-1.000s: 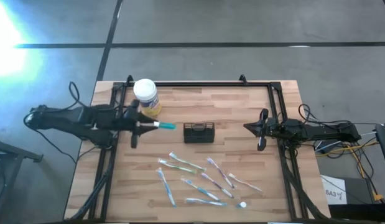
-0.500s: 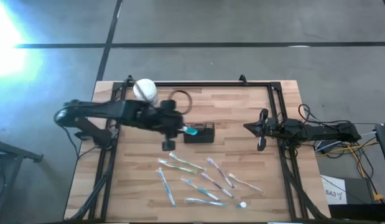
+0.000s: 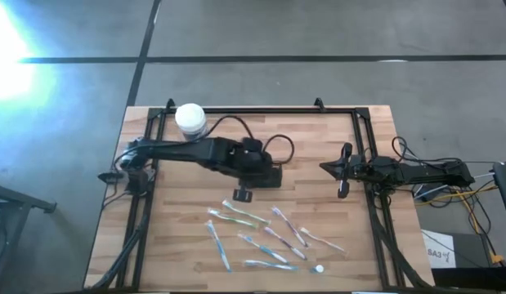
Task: Pick & Place toothbrushing station
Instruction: Put the top blue mouthwash into the wire organizer
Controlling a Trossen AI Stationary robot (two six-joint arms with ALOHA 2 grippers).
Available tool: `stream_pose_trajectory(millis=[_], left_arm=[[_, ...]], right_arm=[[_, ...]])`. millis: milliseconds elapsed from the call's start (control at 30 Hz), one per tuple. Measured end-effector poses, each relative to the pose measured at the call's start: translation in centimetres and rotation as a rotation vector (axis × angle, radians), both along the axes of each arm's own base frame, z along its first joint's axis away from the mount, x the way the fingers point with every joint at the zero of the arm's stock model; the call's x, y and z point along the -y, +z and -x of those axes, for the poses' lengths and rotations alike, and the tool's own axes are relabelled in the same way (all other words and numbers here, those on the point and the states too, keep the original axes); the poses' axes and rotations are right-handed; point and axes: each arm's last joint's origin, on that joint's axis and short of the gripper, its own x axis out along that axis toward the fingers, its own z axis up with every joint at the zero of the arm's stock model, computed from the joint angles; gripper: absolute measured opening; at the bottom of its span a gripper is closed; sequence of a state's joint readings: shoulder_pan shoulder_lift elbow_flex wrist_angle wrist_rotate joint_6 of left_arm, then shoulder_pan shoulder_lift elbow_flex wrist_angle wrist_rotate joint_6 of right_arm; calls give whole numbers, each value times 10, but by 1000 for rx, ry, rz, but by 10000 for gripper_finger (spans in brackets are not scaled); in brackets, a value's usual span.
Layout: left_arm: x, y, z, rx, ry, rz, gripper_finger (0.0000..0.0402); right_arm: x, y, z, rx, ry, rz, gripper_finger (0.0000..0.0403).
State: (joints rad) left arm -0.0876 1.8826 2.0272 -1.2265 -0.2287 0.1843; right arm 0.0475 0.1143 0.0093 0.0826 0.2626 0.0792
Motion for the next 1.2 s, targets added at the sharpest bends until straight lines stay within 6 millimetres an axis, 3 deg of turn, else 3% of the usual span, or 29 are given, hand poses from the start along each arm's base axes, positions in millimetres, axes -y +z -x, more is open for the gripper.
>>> stream_pose_trajectory(millis=[367, 1200], left_arm=[[-22, -20, -12, -76, 13, -20, 95], [-41, -73, -34, -204, 19, 37, 95]], right_arm=[[0, 0, 0, 1, 0, 5, 8], [0, 0, 0, 0, 0, 12, 8]])
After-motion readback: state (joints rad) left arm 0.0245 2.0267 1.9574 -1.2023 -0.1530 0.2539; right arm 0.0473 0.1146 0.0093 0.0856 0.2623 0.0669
